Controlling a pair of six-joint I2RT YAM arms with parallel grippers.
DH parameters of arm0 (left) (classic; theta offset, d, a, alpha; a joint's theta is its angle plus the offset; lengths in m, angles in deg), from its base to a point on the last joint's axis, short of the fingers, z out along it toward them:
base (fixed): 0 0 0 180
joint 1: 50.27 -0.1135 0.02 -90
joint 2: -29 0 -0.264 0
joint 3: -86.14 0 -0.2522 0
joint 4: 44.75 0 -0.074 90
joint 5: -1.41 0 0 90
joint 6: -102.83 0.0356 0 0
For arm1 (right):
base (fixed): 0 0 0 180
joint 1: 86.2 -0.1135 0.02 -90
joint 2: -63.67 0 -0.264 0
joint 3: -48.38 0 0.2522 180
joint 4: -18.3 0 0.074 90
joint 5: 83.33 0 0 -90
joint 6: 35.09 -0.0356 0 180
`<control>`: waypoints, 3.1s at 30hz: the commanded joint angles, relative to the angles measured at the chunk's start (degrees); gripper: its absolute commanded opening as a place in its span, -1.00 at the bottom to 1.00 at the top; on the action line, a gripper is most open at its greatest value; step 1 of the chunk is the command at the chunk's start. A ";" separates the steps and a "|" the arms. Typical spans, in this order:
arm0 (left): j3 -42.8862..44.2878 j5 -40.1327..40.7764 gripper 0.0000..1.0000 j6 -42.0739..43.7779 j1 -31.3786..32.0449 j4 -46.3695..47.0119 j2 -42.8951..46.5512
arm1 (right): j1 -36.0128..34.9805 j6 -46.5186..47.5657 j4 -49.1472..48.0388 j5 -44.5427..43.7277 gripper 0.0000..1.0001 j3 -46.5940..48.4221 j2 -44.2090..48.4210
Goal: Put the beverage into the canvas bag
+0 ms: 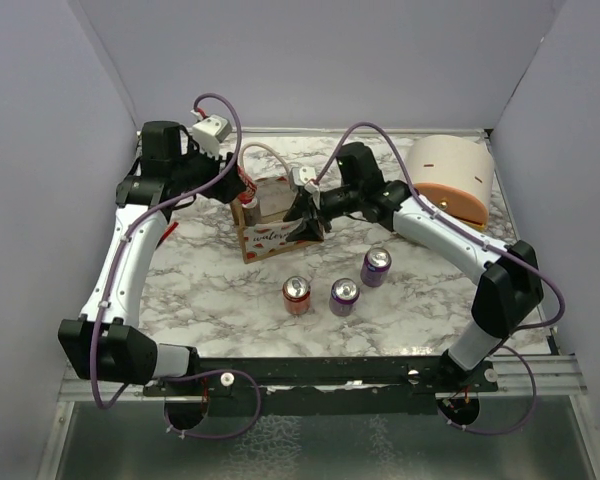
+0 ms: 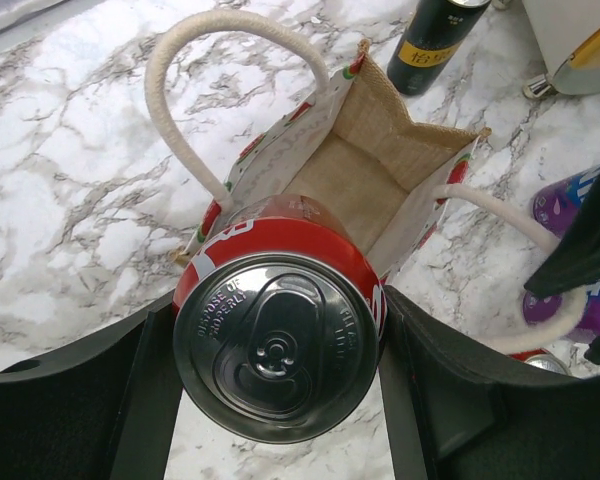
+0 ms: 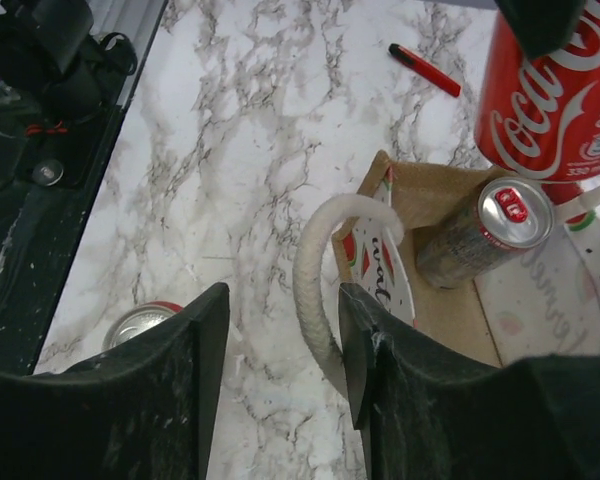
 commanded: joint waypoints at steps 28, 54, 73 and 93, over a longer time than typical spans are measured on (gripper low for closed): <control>4.53 -0.49 -1.00 13.21 15.43 5.15 -15.20 | -0.28 -1.67 -6.46 0.61 -0.47 -14.93 8.88; 9.18 1.92 -1.00 29.98 16.13 -9.45 -21.63 | -0.28 -2.13 -7.60 0.23 -0.76 -16.39 7.76; 10.98 1.96 -0.82 48.88 17.40 -21.38 -28.14 | -0.23 -1.40 -6.19 0.27 -0.98 -15.04 5.99; 11.33 5.02 -0.08 50.91 17.40 -21.13 -32.40 | -0.28 -0.80 -4.61 0.35 -0.98 -13.22 3.72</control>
